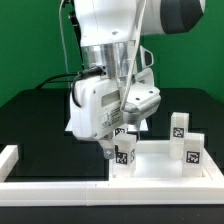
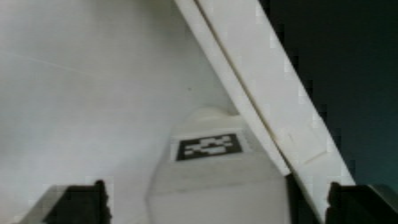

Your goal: Assemble square table

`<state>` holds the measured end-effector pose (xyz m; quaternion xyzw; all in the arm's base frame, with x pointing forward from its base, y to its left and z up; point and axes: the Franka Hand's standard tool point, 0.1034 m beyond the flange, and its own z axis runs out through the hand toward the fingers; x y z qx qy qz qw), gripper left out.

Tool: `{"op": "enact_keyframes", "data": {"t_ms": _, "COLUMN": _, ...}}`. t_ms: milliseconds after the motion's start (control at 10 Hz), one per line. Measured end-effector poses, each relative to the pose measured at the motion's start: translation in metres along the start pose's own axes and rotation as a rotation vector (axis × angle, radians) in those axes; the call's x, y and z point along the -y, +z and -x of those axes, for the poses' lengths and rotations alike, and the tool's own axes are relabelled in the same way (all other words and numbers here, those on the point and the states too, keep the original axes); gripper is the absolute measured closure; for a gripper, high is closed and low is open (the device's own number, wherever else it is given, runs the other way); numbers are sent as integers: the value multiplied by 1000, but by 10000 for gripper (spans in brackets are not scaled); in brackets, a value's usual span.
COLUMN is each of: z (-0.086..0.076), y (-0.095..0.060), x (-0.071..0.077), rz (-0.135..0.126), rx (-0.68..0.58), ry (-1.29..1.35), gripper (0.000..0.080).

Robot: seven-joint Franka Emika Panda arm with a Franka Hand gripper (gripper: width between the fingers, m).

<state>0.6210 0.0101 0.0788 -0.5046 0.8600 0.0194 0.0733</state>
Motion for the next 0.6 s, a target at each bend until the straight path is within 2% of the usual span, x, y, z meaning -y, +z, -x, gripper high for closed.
{"op": "enact_keyframes", "data": {"t_ms": 200, "z": 7, "y": -23, "x": -11, "rz": -4, "rx": 25, "ry": -40, "gripper": 158}}
{"op": "enact_keyframes", "data": {"t_ms": 300, "z": 13, "y": -42, "x": -14, "rz": -10, "rx": 47, "ry": -60, "gripper": 151}}
{"op": "enact_keyframes", "data": {"t_ms": 400, "z": 17, "y": -53, "x": -15, "rz": 0, "rx": 61, "ry": -82, "gripper": 151}}
{"op": "enact_keyframes", "data": {"t_ms": 600, "z": 16, "y": -47, "x": -16, "rz": 0, "rx": 54, "ry": -85, "gripper": 151}}
